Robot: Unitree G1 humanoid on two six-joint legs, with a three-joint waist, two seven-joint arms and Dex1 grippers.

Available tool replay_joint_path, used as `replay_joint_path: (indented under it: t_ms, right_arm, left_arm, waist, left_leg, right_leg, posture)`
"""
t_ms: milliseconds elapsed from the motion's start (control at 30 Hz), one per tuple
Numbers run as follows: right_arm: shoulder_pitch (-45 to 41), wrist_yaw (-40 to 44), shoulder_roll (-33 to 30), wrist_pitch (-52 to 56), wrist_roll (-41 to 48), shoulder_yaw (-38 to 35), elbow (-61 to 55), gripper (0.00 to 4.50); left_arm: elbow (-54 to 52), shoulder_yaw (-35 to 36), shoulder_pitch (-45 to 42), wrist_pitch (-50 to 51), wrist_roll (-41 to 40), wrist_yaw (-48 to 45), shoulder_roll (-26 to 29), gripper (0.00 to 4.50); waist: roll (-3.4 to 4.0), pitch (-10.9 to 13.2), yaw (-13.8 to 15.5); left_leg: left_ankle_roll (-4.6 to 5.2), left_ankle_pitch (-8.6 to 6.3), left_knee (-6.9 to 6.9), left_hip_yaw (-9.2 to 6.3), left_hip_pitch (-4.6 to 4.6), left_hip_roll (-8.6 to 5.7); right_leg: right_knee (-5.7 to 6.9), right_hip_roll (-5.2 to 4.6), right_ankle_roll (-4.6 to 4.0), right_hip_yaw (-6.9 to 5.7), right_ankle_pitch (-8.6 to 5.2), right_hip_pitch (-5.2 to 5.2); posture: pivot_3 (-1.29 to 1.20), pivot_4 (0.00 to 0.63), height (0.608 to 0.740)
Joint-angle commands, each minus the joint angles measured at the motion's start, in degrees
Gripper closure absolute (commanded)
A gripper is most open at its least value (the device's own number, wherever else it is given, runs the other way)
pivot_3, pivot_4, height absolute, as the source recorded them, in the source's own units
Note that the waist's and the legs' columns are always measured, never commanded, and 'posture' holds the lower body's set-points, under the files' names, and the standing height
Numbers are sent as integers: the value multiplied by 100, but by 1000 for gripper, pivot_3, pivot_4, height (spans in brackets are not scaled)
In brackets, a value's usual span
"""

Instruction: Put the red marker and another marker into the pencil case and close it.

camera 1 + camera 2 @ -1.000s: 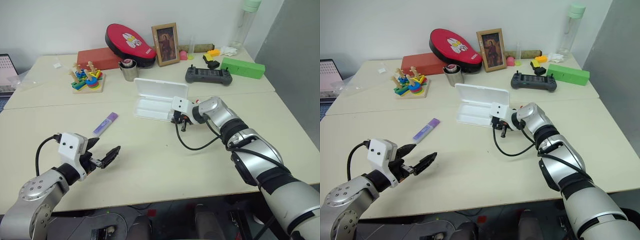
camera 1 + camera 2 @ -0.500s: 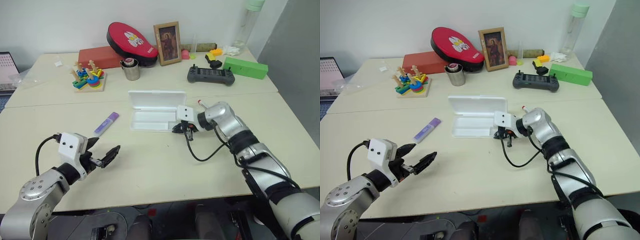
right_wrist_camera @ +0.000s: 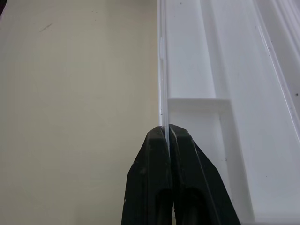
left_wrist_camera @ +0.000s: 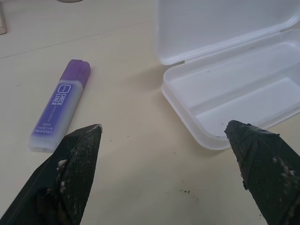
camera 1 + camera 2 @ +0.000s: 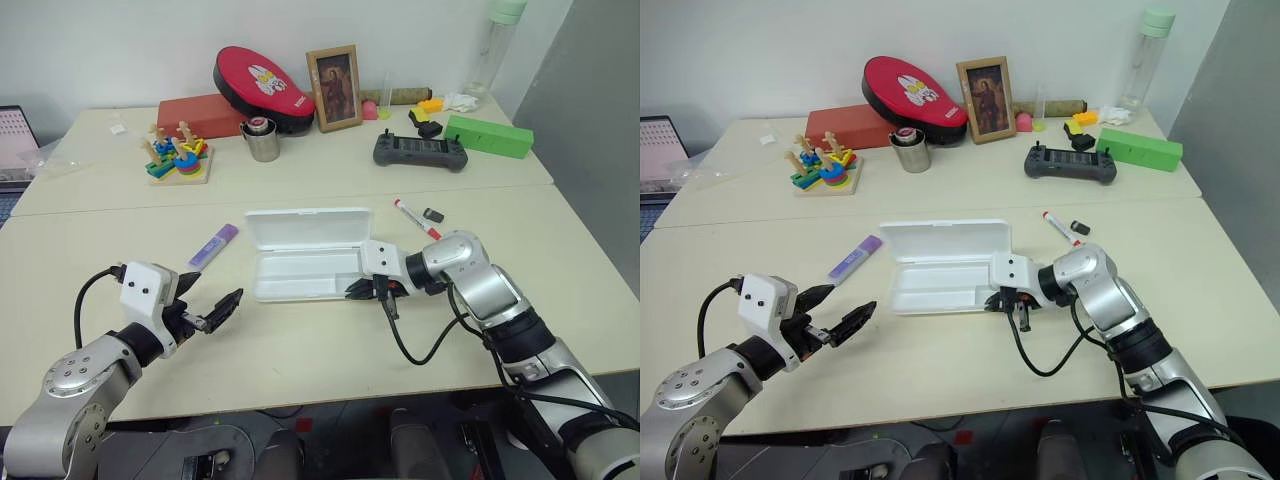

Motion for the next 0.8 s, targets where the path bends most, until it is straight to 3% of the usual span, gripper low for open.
replay_joint_path:
  t_ms: [33,100,200,600,800]
  right_arm:
    - [78,-207,-66,244,109,13,-360,4479]
    - [145,-286,-94,289,96,58,-344,4479]
    - [217,-504,-109,159,16,102,-154,3896]
    - [201,-310,-487,417,533,-27,-636,869]
    - [54,-180,-903,847,1036,-405,-1132,869]
  left_arm:
    - [-137,77,-49,-24,7,-5,66,0]
    - [-140,79,-57,-23,0,-13,72,0]
    - [-157,82,-71,-8,-17,-23,90,0]
    - [-296,182,-56,108,-154,-164,219,0]
    - [-847,391,46,412,-653,-920,938,0]
  waist:
    - [0,0,1]
    - [-1,-1,6]
    - [-1,-1,7]
    - [-1,-1,6]
    - [-2,0,24]
  left_leg:
    - [0,0,0,0,0,0]
    - [0,0,0,0,-1,0]
    - [0,0,0,0,-1,0]
    - [0,0,0,0,-1,0]
    - [1,-1,0,1,-3,0]
  right_leg:
    - [0,0,0,0,0,0]
    - [-1,0,0,0,0,0]
    - [-2,0,0,0,0,0]
    - [-3,0,0,0,0,0]
    - [-3,0,0,0,0,0]
  posture:
    - [0,150,740]
    - [0,150,740]
    - [0,150,740]
    - [0,150,740]
    - [0,150,740]
